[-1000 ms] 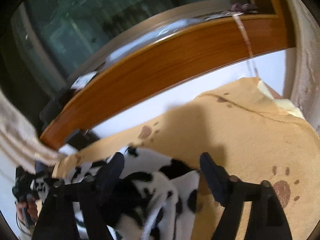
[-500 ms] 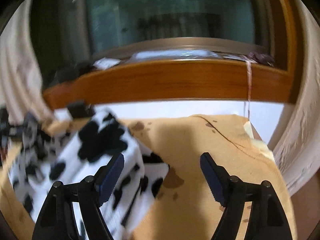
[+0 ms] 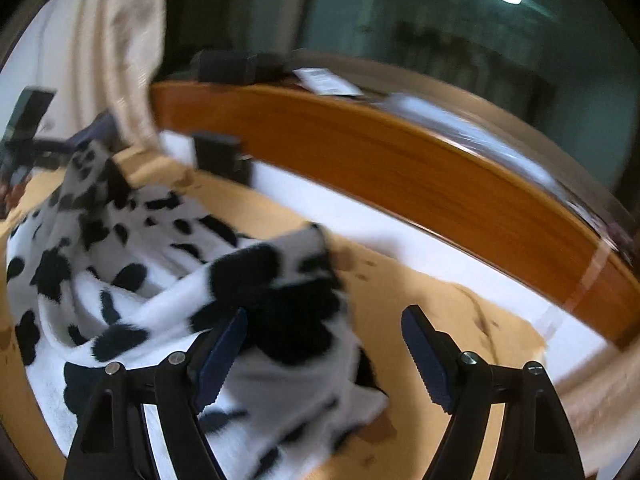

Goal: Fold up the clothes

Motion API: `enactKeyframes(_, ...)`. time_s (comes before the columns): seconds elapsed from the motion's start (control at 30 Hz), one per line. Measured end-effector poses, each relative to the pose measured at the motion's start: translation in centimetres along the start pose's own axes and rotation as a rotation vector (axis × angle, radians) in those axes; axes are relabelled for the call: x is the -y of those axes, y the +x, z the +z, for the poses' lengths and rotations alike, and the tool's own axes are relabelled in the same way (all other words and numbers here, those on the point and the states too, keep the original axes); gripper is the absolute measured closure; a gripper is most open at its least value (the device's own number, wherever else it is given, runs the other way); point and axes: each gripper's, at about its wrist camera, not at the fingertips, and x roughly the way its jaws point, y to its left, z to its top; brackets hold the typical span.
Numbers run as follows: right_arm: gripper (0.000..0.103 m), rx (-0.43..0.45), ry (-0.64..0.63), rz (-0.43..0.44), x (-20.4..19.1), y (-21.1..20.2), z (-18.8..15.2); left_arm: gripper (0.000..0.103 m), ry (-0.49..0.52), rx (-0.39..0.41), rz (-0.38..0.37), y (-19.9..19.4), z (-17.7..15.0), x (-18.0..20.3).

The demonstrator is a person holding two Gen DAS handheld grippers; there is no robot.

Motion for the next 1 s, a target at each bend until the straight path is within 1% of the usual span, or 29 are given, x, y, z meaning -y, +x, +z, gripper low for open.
enactKeyframes(0.1, 0.022, -0.048, 0.032, 0.076, -0.3, 2.3, 1.1, 0.0, -0.15, -0.057, -0.025, 2.4, 1.1, -1.1)
enactKeyframes(0.13, 0.027, -0.051, 0.065, 0.095, -0.2, 2.7, 1.2, 0.001, -0.216, -0.072, -0.033, 3.2, 1.4, -1.7)
enactKeyframes(0.17, 0.052, -0.053, 0.101, 0.114, -0.1, 2.9, 1.3, 0.001, -0.286, -0.079, -0.042, 3.9, 1.6, -2.3)
enactKeyframes(0.2, 0.078, -0.046, 0.128, 0.108, 0.1, 2.8, 1.4, 0.001, -0.363, -0.068, -0.05, 4.5, 1.8, -3.0)
enactKeyframes(0.23, 0.08, -0.038, 0.154, 0.099, 0.4, 2.7, 1.4, 0.005, -0.429, -0.056, -0.057, 4.9, 2.0, -3.7)
enactKeyframes(0.27, 0.081, -0.021, 0.185, 0.084, 0.8, 2.4, 1.5, 0.02, -0.466, -0.04, -0.056, 5.0, 2.2, -4.0)
enactKeyframes(0.3, 0.085, -0.004, 0.225, 0.065, 1.5, 2.0, 1.3, 0.032, -0.503, -0.027, -0.047, 5.1, 2.3, -4.4)
enactKeyframes(0.33, 0.086, 0.006, 0.266, 0.041, 2.2, 1.6, 1.0, 0.054, -0.538, -0.013, -0.037, 5.1, 2.5, -4.9)
enactKeyframes(0.37, 0.086, 0.015, 0.307, 0.016, 3.0, 1.2, 0.7, 0.068, -0.57, 0.004, -0.025, 5.0, 2.5, -5.3)
enactKeyframes(0.4, 0.087, 0.025, 0.348, -0.009, 3.7, 0.9, 0.4, 0.073, -0.601, 0.021, -0.013, 4.8, 2.5, -5.8)
enactKeyframes(0.43, 0.087, 0.034, 0.389, -0.034, 4.5, 0.5, 0.1, 0.081, -0.632, 0.039, -0.002, 4.6, 2.4, -6.2)
enactKeyframes(0.47, 0.087, 0.039, 0.424, -0.056, 5.1, 0.3, -0.4, 0.082, -0.661, 0.061, 0.001, 4.3, 2.3, -6.6)
enactKeyframes(0.53, 0.09, 0.041, 0.49, -0.109, 6.4, 0.0, -1.6, 0.085, -0.718, 0.111, 0.006, 3.6, 2.1, -7.5)
enactKeyframes(0.6, 0.091, 0.028, 0.544, -0.138, 7.5, 0.0, -2.6, 0.086, -0.751, 0.151, 0.011, 2.8, 1.9, -8.3)
enactKeyframes(0.63, 0.091, 0.018, 0.554, -0.14, 7.7, 0.2, -3.0, 0.086, -0.761, 0.163, -0.002, 2.6, 1.8, -8.6)
enactKeyframes(0.67, 0.091, 0.007, 0.563, -0.14, 8.0, 0.4, -3.4, 0.085, -0.768, 0.177, -0.014, 2.3, 1.7, -8.8)
enactKeyframes(0.7, 0.091, 0.016, 0.566, -0.127, 8.0, 0.4, -3.4, 0.081, -0.764, 0.192, -0.007, 1.9, 1.7, -8.9)
enactKeyframes(0.73, 0.09, 0.026, 0.569, -0.111, 8.0, 0.3, -3.3, 0.059, -0.757, 0.208, 0.002, 1.5, 1.6, -9.0)
enactKeyframes(0.77, 0.089, 0.037, 0.572, -0.096, 7.9, 0.3, -3.3, 0.027, -0.741, 0.23, 0.018, 1.0, 1.6, -9.0)
enactKeyframes(0.83, 0.073, 0.058, 0.578, -0.065, 7.9, 0.1, -3.1, 0.002, -0.691, 0.289, 0.035, 0.1, 1.6, -8.6)
enactKeyframes(0.87, 0.042, 0.069, 0.581, -0.049, 7.9, 0.1, -3.0, 0.0, -0.658, 0.303, 0.034, -0.3, 1.7, -8.3)
enactKeyframes(0.9, 0.016, 0.079, 0.584, -0.034, 7.8, 0.0, -2.9, 0.0, -0.606, 0.292, 0.023, -0.5, 1.9, -8.0)
enactKeyframes(0.93, 0.013, 0.09, 0.587, -0.018, 7.8, 0.0, -2.9, 0.0, -0.552, 0.279, 0.015, -0.6, 2.1, -7.6)
enactKeyframes(0.97, 0.013, 0.1, 0.59, -0.003, 7.8, -0.1, -2.8, 0.0, -0.483, 0.256, 0.015, -0.6, 2.2, -7.1)
enactKeyframes(1.0, 0.013, 0.111, 0.592, 0.013, 7.8, -0.1, -2.7, 0.0, -0.396, 0.22, 0.024, -0.6, 2.2, -6.4)
